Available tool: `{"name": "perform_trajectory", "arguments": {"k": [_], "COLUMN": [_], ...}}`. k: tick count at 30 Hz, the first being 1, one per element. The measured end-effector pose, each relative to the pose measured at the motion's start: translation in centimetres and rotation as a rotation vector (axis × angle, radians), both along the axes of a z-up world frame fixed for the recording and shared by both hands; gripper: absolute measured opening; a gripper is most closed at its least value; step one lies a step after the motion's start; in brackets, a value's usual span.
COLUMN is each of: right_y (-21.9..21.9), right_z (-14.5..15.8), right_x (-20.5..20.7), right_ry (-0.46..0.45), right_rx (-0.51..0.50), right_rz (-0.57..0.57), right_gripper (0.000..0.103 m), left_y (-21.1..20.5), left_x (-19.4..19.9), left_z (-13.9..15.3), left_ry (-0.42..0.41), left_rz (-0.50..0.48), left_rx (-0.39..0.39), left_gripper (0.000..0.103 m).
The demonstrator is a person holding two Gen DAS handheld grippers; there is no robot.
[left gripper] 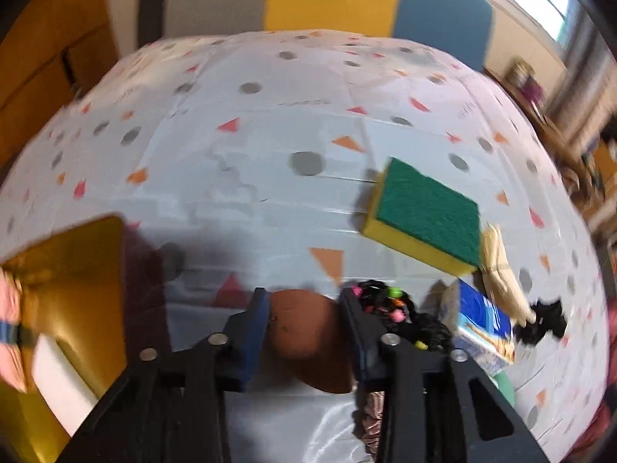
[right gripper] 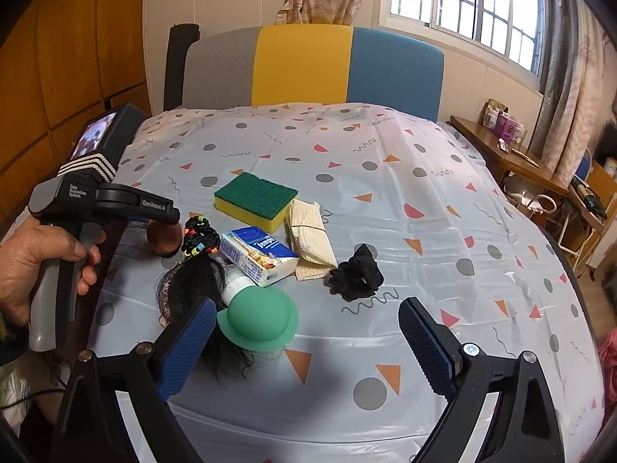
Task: Organize soft objects
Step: 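Grasp the brown makeup sponge with the left gripper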
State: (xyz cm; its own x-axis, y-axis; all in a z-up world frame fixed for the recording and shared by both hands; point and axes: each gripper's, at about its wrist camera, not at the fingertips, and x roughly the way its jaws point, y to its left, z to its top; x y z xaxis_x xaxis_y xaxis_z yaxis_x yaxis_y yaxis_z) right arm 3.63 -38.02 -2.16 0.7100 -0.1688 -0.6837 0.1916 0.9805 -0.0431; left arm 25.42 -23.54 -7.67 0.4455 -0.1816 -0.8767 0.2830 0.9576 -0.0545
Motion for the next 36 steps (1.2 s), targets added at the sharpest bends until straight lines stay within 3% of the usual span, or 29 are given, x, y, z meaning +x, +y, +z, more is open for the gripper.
{"name": "perform_trajectory", "arguments": {"k": [3,8,11,17,20,23,25,29,36], "right_y": [-0.3,-0.9,-1.0,-1.3,-1.4,-1.4,-1.6,-2.8,-6.2], "right_z": [0.0,0.1,0.1,-0.2,-0.3,-0.3,-0.3,-0.3,-1.6], "right_x": [-0.1,0.0,0.1,0.2,0.2,0.2,0.2,0.1,0.2], "right_ry": [-0.005,-0.003,0.001,0.014,0.012,0.014,0.009,-0.003,0.027], "right_rx": [0.003,0.013,0.018,0.012,0.012,0.009,0.005,0.046,0.251], "right_rz": [-0.012,-0.03,-0.03,-0.041,-0.044,-0.045,-0.051,-0.081,-0.157], "right_gripper": [0.096,0.096,0.096,0.096,0.096,0.096,0.096,0.096,0.093], "left_y": [-0.8,0.3,0.4,0.3,0.2,-0.1,-0.1,0.8,3.1], "left_x": [-0.7,-0.9,-1.4,-2.1,-2.0,-1.7,-1.7,-1.8,-4.6], "left_z": [0.0,-0.1,0.2,-0.2,-0.5,-1.5,-2.1,-1.6,1.8], "left_ry": [-0.019,-0.009,-0.036,-0.013,-0.011,0.016,0.017,0.008,-0.056], "left_rz": [-0.061,-0.075,-0.088,-0.099,-0.093,-0.081,-0.064,-0.048,-0.07], "left_rx": [0.008,-0.019,-0.003,0.019,0.038,0.075,0.099,0.075,-0.024], "left_gripper": [0.032,0.03,0.035,0.049,0.05,0.056,0.052,0.041,0.04]}}
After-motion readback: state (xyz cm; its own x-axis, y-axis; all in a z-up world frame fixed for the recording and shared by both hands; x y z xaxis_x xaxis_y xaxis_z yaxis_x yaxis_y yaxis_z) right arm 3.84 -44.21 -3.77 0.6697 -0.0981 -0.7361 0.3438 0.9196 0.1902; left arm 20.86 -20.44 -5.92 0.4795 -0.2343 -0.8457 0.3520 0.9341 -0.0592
